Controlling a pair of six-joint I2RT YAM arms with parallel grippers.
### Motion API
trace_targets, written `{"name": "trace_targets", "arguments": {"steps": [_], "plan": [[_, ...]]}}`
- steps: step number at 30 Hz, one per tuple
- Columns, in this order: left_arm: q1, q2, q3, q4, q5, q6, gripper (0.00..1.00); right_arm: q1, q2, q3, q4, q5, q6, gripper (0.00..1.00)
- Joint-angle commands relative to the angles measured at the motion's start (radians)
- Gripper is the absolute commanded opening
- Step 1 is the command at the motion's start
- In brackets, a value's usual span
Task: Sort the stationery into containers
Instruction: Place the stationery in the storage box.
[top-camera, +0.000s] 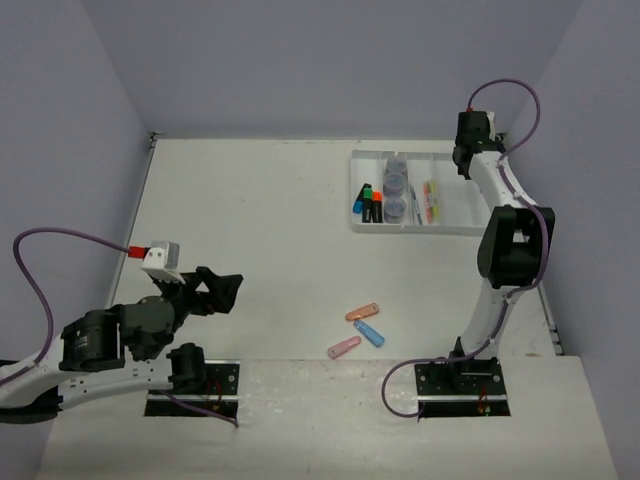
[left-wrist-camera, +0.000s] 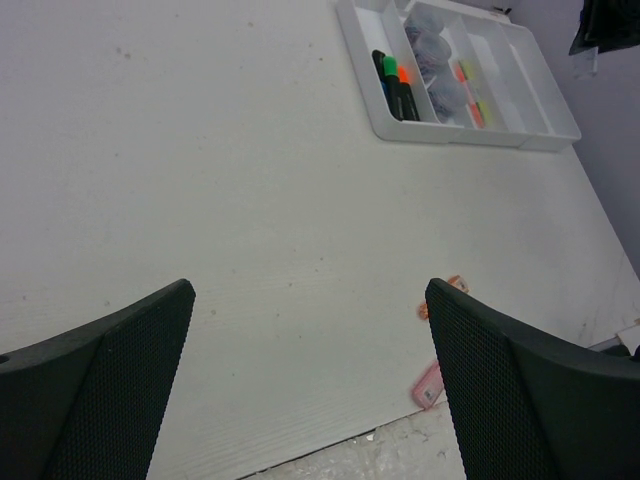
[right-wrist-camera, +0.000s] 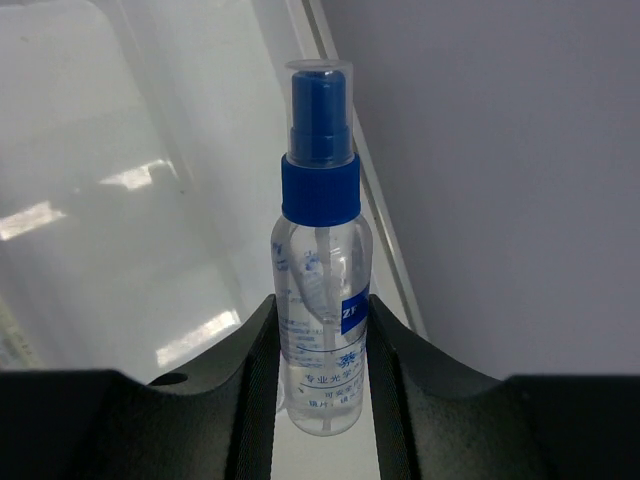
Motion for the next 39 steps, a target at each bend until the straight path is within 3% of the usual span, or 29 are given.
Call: {"name": "trace_targets", "arguments": {"steps": [1,3,6,15,18,20,21,27,30,33,36,39], "plan": [[-0.008,-0.042,0.002,0.063,0.018,0.053,1.0,-0.058,0.086,0.131,0.009,0.101,-0.122,0.01],[-0.009,-0.036,-0.001,0.074,0.028,0.062,1.0,-0.069,0.142,0.167,0.011,0.106,-0.146,0.06],[-0.007,-0.021,-0.003,0.085,0.037,0.075,1.0,-0.078,0.199,0.195,0.031,0.136,-0.178,0.23],[-0.008,-0.023,-0.004,0.099,0.05,0.094,1.0,-0.08,0.238,0.207,0.021,0.055,-0.151,0.26],[-0.008,-0.031,-0.004,0.099,0.048,0.094,1.0,-0.08,0.236,0.208,0.017,0.05,-0.144,0.58],[-0.009,-0.035,-0.004,0.099,0.046,0.093,1.0,-0.08,0.234,0.218,-0.002,0.045,-0.127,0.91],[-0.01,-0.036,-0.005,0.098,0.045,0.092,1.0,-0.08,0.233,0.227,-0.014,0.04,-0.115,0.98],[-0.008,-0.037,-0.006,0.103,0.051,0.099,1.0,-0.042,0.182,0.33,-0.164,-0.031,0.011,0.99],[-0.008,-0.033,-0.007,0.102,0.04,0.091,1.0,0.068,0.108,0.351,-0.226,-0.045,0.064,0.99],[-0.008,0.016,0.002,0.065,0.001,0.057,1.0,0.243,-0.063,0.178,-0.188,0.04,0.146,0.99],[-0.008,0.094,0.017,0.032,-0.026,-0.001,1.0,0.413,-0.331,-0.169,-0.035,0.08,0.246,0.99],[-0.009,0.239,0.033,0.044,0.008,-0.031,1.0,0.5,-0.508,-0.396,0.053,-0.132,0.36,0.99]]}}
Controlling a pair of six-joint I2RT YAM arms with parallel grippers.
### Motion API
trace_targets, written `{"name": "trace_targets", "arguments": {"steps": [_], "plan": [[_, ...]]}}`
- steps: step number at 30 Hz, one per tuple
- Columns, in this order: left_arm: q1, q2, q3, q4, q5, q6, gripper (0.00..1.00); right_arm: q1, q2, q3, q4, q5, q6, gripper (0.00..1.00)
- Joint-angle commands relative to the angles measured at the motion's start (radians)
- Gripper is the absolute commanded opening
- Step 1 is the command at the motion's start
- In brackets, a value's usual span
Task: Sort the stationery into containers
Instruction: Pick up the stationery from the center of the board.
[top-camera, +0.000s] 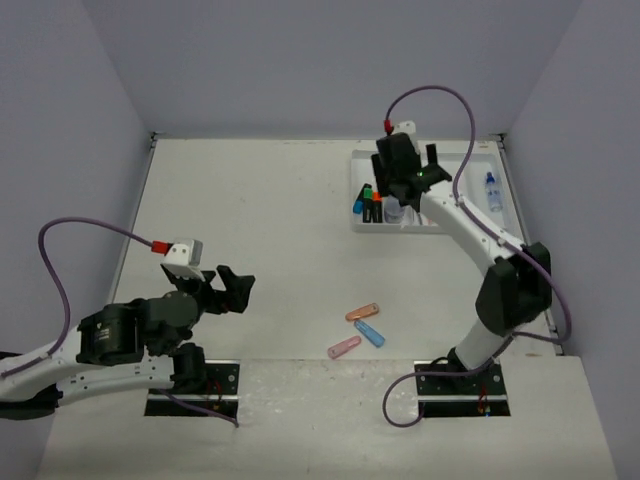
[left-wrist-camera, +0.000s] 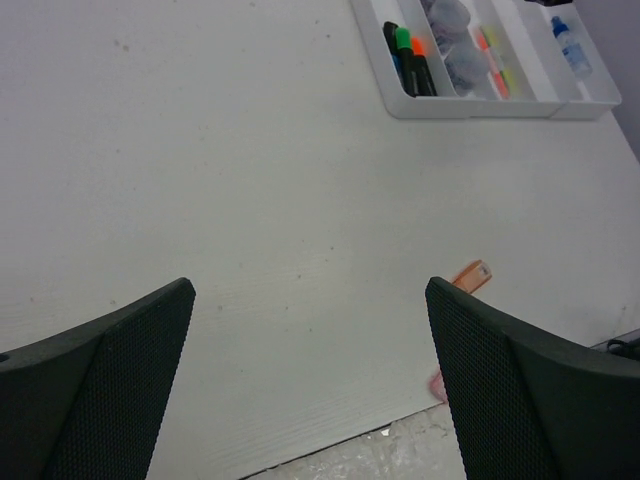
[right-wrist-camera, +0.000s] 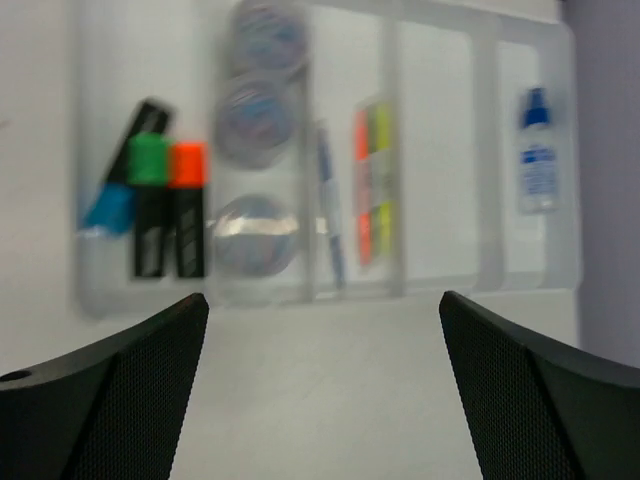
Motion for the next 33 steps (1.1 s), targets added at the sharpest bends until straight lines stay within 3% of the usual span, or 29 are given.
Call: {"name": "trace_targets", "arguments": {"steps": [1,6,9,11,14,22,33], "plan": [[-0.008,0.21,0.044,0.027,0.018,-0.072,1.0,0.082,-0.309,-0.283,0.09,-0.263,0.226,0.99],[-0.006,0.508,0.067,0.134,0.078,-0.132,1.0,0.08,-0.51,-0.516,0.057,-0.646,0.176,0.95],[-0.007,0.64,0.108,0.092,0.044,-0.231,1.0,0.099,-0.565,-0.586,-0.045,-0.677,0.113,0.83],[-0.007,0.664,0.124,0.05,0.012,-0.293,1.0,0.125,-0.574,-0.621,-0.098,-0.675,0.093,0.81],[-0.007,0.627,0.126,0.013,-0.029,-0.322,1.0,0.189,-0.579,-0.646,-0.142,-0.659,0.114,0.81],[-0.007,0.46,0.155,0.041,0.028,-0.137,1.0,0.374,-0.428,-0.606,-0.217,-0.547,0.018,0.82],[-0.007,0.301,0.197,-0.099,0.03,-0.095,1.0,0.502,-0.179,-0.54,-0.25,-0.573,-0.104,0.7]]}}
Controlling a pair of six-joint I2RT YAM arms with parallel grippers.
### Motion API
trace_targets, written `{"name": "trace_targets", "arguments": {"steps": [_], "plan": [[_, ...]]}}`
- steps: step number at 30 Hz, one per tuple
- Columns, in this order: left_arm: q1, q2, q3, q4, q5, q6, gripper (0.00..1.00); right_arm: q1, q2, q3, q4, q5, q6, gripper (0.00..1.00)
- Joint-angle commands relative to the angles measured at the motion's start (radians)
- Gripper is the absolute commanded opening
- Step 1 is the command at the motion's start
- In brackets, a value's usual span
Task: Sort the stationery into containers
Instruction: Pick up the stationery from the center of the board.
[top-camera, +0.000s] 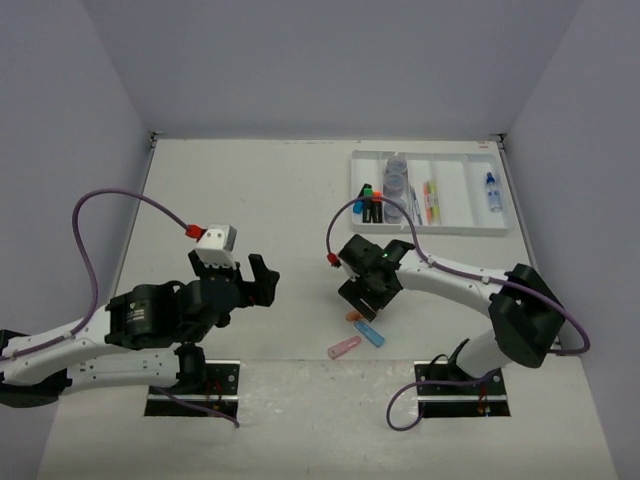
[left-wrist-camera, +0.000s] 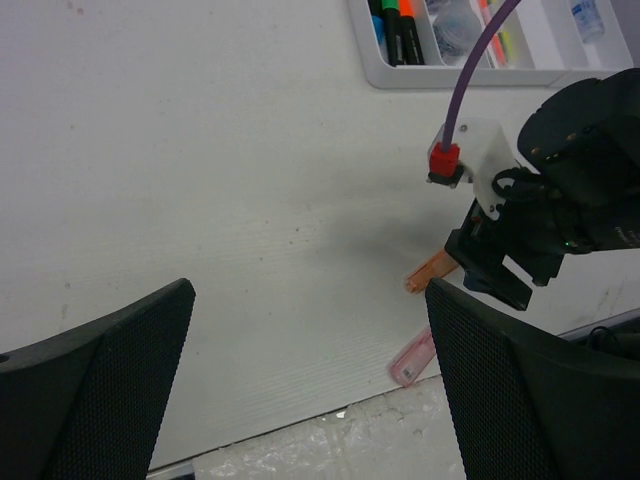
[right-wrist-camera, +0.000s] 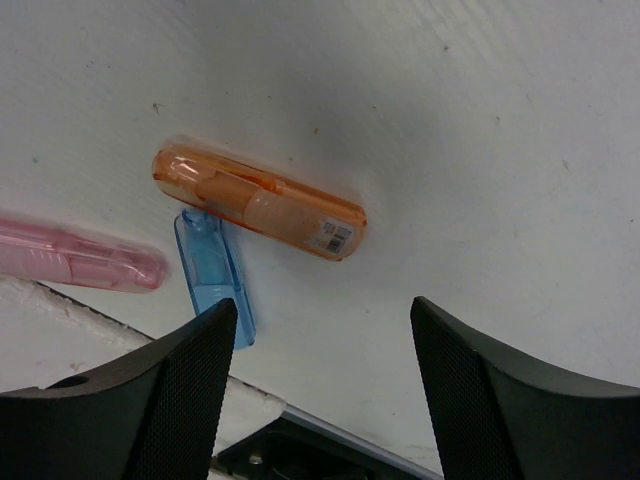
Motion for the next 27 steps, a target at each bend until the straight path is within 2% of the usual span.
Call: {"name": "trace_targets", "arguments": {"steps": [1,12,27], "plan": [[-0.001,-0.028,0.014,-0.064,-0.008,0.032,1.0,0.032,0.089,0.063,-0.022,0.011,-0.068,0.7],[-0.001,-0.083,-0.049,-0.067,0.009,0.031,1.0,0.043,0.181,0.11,0.004,0.094,-0.106,0.64],[-0.001,-0.141,-0.071,-0.054,0.018,0.048,1.0,0.043,0.288,0.163,0.059,0.028,-0.175,0.61]]}}
